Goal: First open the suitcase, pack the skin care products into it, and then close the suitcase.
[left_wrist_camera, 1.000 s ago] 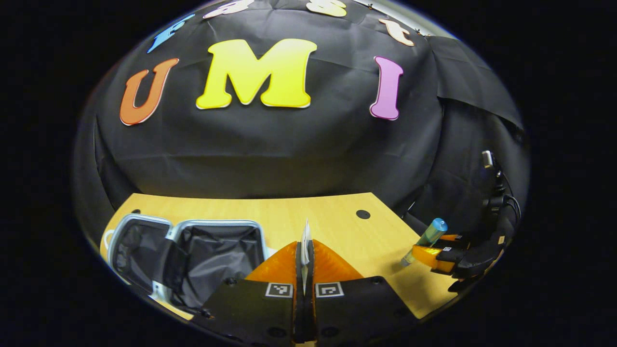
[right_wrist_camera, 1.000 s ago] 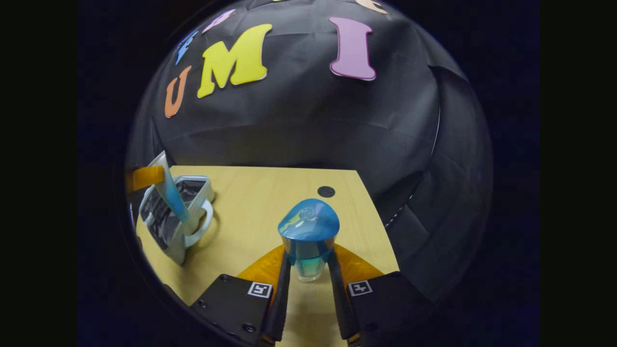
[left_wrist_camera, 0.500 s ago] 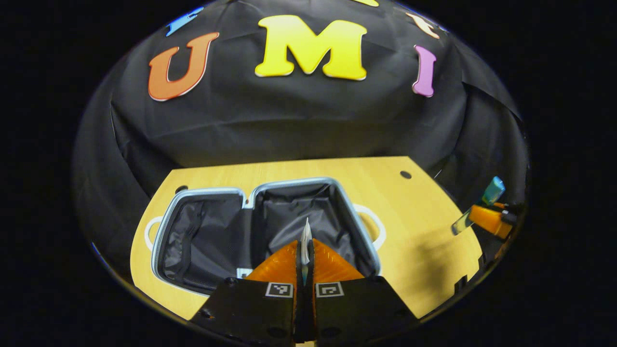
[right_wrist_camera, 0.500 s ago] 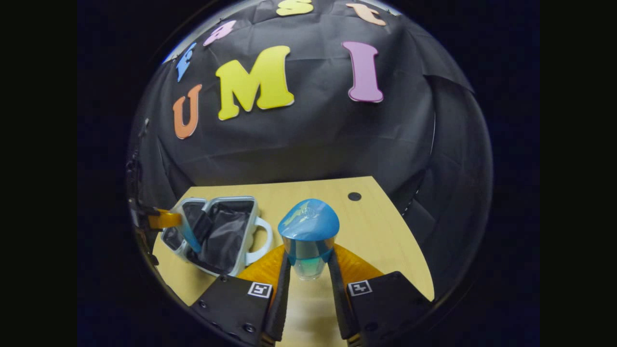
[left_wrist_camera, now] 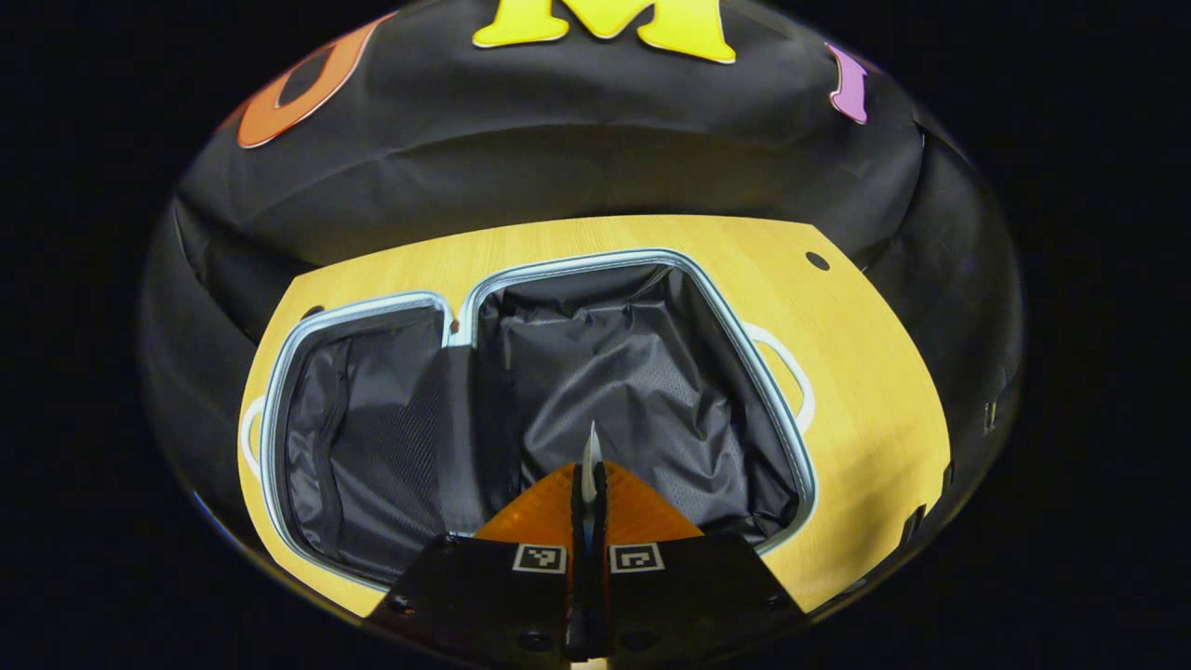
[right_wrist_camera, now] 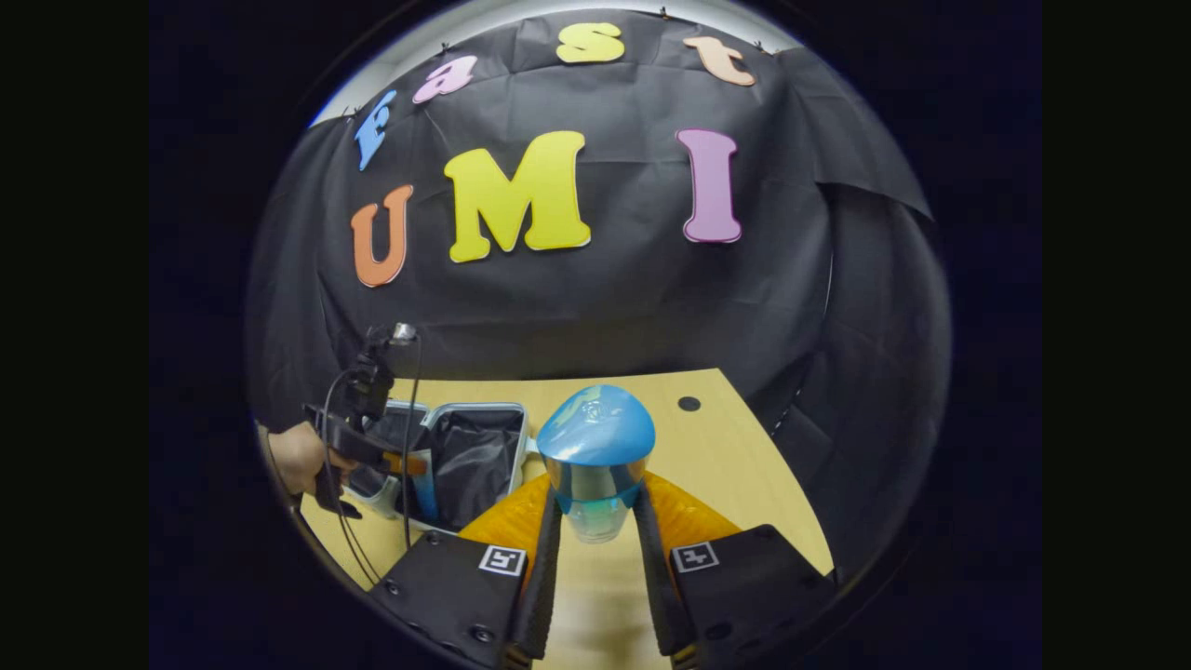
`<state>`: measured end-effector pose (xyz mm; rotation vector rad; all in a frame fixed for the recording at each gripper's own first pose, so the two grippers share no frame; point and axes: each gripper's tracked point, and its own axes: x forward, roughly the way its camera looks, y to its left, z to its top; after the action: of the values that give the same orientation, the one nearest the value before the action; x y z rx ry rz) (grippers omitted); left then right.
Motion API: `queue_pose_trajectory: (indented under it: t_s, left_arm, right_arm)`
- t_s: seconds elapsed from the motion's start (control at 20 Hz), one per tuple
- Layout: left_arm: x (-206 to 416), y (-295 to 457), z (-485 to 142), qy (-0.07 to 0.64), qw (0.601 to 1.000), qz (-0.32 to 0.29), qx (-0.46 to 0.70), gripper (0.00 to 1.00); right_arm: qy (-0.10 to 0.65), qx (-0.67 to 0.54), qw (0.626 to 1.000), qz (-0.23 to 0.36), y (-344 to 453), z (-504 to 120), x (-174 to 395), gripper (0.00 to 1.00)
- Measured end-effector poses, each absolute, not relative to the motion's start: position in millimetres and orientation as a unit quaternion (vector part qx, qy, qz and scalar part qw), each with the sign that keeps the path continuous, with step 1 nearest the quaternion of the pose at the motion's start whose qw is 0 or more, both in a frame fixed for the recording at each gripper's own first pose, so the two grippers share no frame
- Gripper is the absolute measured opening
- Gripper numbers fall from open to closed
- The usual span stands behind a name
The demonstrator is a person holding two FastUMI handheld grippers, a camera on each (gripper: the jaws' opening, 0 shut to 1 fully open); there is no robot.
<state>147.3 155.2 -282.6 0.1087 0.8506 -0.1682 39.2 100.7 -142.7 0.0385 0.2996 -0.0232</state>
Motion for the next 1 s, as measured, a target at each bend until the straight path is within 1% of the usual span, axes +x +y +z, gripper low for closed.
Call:
queue_pose_trajectory:
  t_s: [0.05, 0.1, 0.15, 0.2, 0.25, 0.4, 0.5, 0.55, 0.7, 0.75, 0.8, 0.85, 0.9, 1.0]
  left_arm:
    - [155, 153, -286, 0.413, 0.905, -0.084, 0.062, 0.03]
    - [163, 151, -291, 0.416, 0.903, -0.085, 0.069, 0.03]
    - [169, 150, -295, 0.417, 0.902, -0.082, 0.075, 0.00]
    - [176, 151, -300, 0.419, 0.901, -0.081, 0.079, 0.03]
    - [181, 153, -305, 0.420, 0.900, -0.078, 0.085, 0.03]
    - [190, 167, -327, 0.433, 0.896, -0.056, 0.079, 0.03]
    - [191, 171, -340, 0.445, 0.892, -0.053, 0.068, 0.03]
    - [193, 172, -337, 0.437, 0.896, -0.052, 0.067, 0.03]
    - [193, 171, -334, 0.429, 0.900, -0.054, 0.062, 0.13]
    - [192, 166, -330, 0.423, 0.902, -0.060, 0.054, 0.18]
    - [192, 165, -321, 0.408, 0.909, -0.063, 0.049, 0.29]
    - [193, 162, -311, 0.388, 0.918, -0.071, 0.041, 0.43]
    - [191, 156, -297, 0.366, 0.926, -0.081, 0.032, 0.53]
    - [182, 153, -267, 0.321, 0.942, -0.096, 0.021, 0.73]
  right_arm:
    - [0.150, 0.021, 0.988, -0.016, 99, -143, 37, 0.40]
    - [0.153, 0.022, 0.988, -0.019, 98, -144, 36, 0.38]
    - [0.154, 0.024, 0.988, -0.023, 97, -144, 34, 0.40]
    - [0.154, 0.026, 0.987, -0.026, 96, -144, 34, 0.38]
    - [0.155, 0.026, 0.987, -0.027, 96, -144, 34, 0.40]
    - [0.163, 0.020, 0.986, -0.025, 101, -150, 37, 0.40]
    - [0.169, 0.020, 0.985, -0.022, 108, -152, 41, 0.40]
    - [0.172, 0.018, 0.985, -0.021, 111, -154, 44, 0.40]
    - [0.184, 0.019, 0.983, -0.011, 128, -158, 56, 0.40]
    - [0.189, 0.015, 0.982, -0.005, 134, -160, 61, 0.40]
    - [0.192, 0.012, 0.981, 0.005, 144, -162, 68, 0.40]
    - [0.196, 0.007, 0.980, 0.015, 155, -163, 76, 0.40]
    - [0.200, 0.003, 0.980, 0.025, 168, -165, 83, 0.38]
    - [0.206, -0.001, 0.978, 0.044, 193, -169, 97, 0.40]
